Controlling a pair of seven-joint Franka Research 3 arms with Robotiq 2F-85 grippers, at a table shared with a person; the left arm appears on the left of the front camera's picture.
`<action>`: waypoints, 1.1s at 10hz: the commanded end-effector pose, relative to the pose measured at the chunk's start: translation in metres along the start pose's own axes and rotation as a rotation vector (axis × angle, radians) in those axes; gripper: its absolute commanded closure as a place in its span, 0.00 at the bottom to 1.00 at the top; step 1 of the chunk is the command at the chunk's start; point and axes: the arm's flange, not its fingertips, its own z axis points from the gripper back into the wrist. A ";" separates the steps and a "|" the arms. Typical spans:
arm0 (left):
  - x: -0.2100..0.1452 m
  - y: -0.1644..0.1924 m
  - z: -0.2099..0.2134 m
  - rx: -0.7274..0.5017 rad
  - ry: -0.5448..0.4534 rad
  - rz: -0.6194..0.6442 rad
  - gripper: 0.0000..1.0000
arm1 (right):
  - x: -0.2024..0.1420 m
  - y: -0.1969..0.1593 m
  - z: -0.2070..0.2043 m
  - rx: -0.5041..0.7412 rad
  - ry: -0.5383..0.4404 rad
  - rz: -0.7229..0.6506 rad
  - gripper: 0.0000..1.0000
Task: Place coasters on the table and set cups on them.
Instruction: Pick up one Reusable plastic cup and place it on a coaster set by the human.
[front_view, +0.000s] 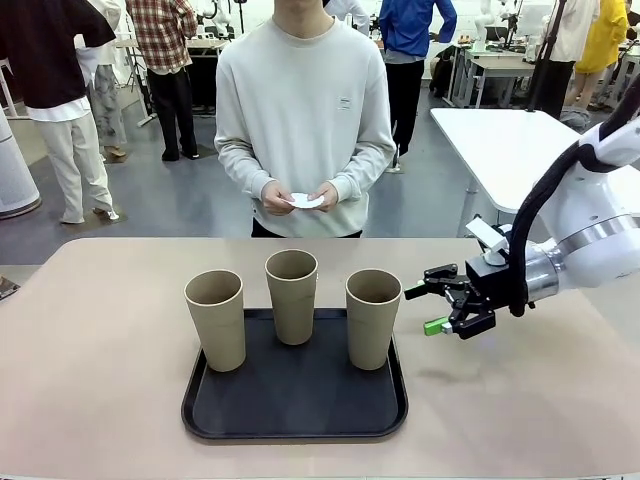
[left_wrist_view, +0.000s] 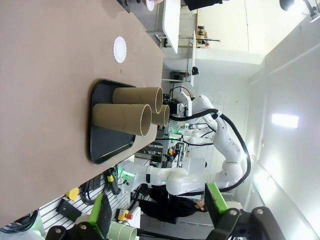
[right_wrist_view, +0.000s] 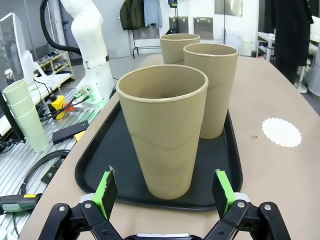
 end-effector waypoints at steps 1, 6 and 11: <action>-0.001 -0.001 0.001 -0.013 -0.003 -0.006 0.00 | -0.006 -0.013 -0.012 0.013 -0.056 0.021 0.00; -0.001 -0.001 0.001 -0.013 -0.003 -0.006 0.00 | -0.001 -0.008 -0.030 0.077 -0.066 0.007 0.00; -0.001 -0.001 0.001 -0.013 -0.003 -0.006 0.00 | -0.002 -0.007 -0.028 0.078 -0.053 -0.004 0.00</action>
